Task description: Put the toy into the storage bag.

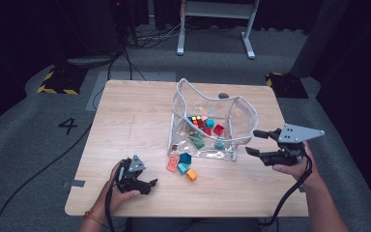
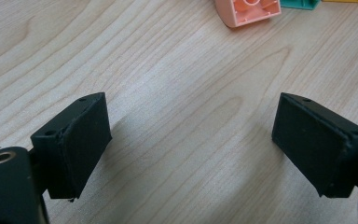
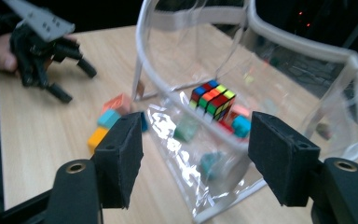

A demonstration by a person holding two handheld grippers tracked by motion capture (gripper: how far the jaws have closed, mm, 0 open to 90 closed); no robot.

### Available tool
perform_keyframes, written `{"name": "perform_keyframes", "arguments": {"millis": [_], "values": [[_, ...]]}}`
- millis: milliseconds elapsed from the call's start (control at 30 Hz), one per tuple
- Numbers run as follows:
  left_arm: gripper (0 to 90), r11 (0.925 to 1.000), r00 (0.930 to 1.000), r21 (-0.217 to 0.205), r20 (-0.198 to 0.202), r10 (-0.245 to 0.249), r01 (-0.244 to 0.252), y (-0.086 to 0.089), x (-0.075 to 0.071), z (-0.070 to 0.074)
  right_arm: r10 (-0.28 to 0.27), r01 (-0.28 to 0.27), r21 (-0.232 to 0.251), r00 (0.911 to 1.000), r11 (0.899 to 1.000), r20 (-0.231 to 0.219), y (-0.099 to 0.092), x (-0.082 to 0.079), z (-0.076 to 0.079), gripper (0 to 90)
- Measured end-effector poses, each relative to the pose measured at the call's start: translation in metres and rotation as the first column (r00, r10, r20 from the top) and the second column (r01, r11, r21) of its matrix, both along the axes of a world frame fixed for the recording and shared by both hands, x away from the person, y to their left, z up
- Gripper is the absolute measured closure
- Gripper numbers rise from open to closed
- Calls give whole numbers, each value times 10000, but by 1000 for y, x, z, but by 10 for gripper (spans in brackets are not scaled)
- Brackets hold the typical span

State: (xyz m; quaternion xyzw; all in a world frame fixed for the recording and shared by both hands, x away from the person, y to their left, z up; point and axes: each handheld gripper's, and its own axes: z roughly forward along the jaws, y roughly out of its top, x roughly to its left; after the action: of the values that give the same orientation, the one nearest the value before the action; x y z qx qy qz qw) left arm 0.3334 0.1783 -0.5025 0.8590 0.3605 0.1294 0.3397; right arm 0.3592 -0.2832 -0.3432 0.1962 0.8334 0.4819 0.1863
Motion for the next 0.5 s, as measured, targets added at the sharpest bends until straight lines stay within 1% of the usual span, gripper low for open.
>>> {"name": "perform_keyframes", "arguments": {"millis": [67, 100, 133, 167, 200, 233, 300, 333, 367, 400, 433, 467, 500], "values": [[116, 10000, 10000, 1, -6, -3, 3, 0, 0, 0, 152, -153, -130, 9999, 9998, -38, 1, -7, -10, 358], [116, 10000, 10000, 5, 4, 0, 0, 0, 0, 0, 119, -121, -128, 9998, 9998, -165, 3, -10, -15, 360], [116, 10000, 10000, 4, 4, 3, -3, 0, 0, 0, 118, -123, -225, 9997, 9997, -212, 5, -12, -19, 359], [116, 10000, 10000, 6, 2, 3, -3, 0, 0, 0, 291, -294, -385, 9995, 9988, -94, 6, -13, -23, 360], [116, 10000, 10000, 5, 5, 7, -7, 0, 0, 0, 276, -283, -254, 9992, 9993, -283, 9, -16, -27, 361], [116, 10000, 10000, -11, 1, 9, -9, 0, 0, 0, 451, -457, -267, 9987, 9986, -239, 12, -17, -31, 361], [116, 10000, 10000, -1, 10, 4, -4, 0, 0, 0, 665, -677, -367, 9972, 9970, -335, 19, -20, -40, 363], [115, 10000, 10000, 5, 3, 21, -21, 0, 0, 0, 854, -870, -307, 9951, 9957, -491, 23, -20, -46, 364], [115, 10000, 10000, -7, -8, 29, -29, 0, 0, 0, 932, -954, -357, 9939, 9948, -586, 28, -21, -52, 364], [115, 10000, 10000, -1, -2, 26, -26, 0, 0, 0, 968, -1000, -515, 9934, 9937, -614, 32, -21, -59, 367], [115, 10000, 10000, -7, 0, 14, -14, 0, 0, 0, 1032, -1067, -399, 9912, 9935, -827, 37, -21, -67, 372], [114, 10000, 10000, -1, -1, 27, -27, 0, 0, 0, 1157, -1209, -373, 9862, 9920, -1184, 43, -19, -77, 371], [115, 10000, 10000, 8, 4, 18, -18, 0, 0, 0, 1182, -1258, -523, 9847, 9907, -1279, 47, -19, -82, 373]]}}
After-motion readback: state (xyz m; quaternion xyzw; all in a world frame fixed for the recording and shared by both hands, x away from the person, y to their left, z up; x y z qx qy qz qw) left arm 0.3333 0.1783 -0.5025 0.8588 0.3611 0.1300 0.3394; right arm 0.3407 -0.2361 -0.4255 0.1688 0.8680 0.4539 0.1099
